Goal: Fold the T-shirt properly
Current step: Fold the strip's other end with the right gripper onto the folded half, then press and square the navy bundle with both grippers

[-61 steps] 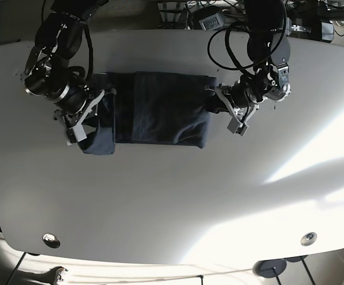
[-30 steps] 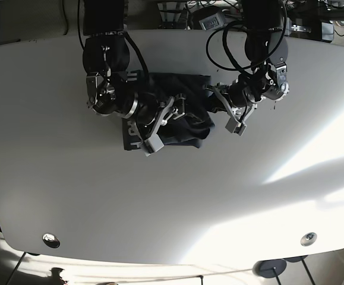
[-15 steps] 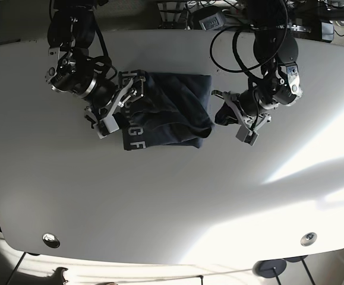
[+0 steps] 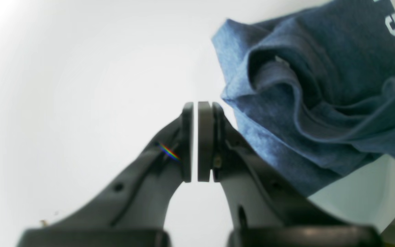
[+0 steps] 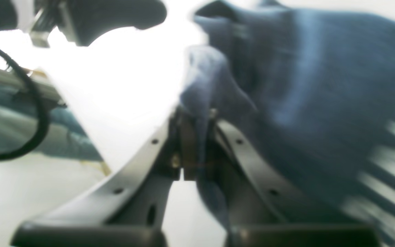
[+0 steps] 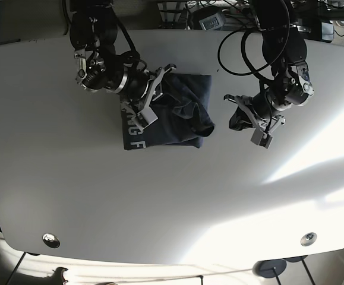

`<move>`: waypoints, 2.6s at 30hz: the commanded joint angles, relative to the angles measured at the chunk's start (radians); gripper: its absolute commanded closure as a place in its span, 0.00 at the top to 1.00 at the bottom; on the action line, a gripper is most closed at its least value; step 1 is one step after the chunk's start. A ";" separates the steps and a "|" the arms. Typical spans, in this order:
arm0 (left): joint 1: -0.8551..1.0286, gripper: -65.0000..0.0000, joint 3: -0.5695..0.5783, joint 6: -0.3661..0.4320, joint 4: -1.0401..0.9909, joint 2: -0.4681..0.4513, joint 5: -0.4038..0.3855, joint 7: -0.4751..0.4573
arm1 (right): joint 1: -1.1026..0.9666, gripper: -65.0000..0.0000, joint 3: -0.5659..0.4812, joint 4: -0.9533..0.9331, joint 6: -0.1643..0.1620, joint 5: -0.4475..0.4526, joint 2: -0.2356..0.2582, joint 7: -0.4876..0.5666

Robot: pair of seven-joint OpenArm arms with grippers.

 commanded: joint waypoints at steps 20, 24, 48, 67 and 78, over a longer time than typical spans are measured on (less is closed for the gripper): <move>0.060 0.00 0.122 -0.092 0.194 -0.032 -0.021 0.124 | 0.194 0.86 0.222 -0.085 0.005 0.211 0.125 0.025; 0.100 0.00 0.236 -0.119 0.210 -0.027 -0.018 0.112 | 0.310 0.45 0.235 -0.239 0.005 0.159 0.126 0.028; 0.117 0.00 0.382 -0.027 -0.025 -0.047 -0.015 -0.063 | 0.395 0.12 0.138 -0.708 0.098 -0.182 0.223 0.557; 0.127 0.00 0.311 -0.027 -0.065 -0.041 -0.015 -0.094 | 0.409 0.12 0.135 -0.813 0.213 -0.191 0.263 0.595; -0.258 0.00 0.316 -0.027 -0.479 -0.040 -0.015 -0.115 | 0.280 0.12 0.139 -0.720 0.213 -0.183 0.312 0.598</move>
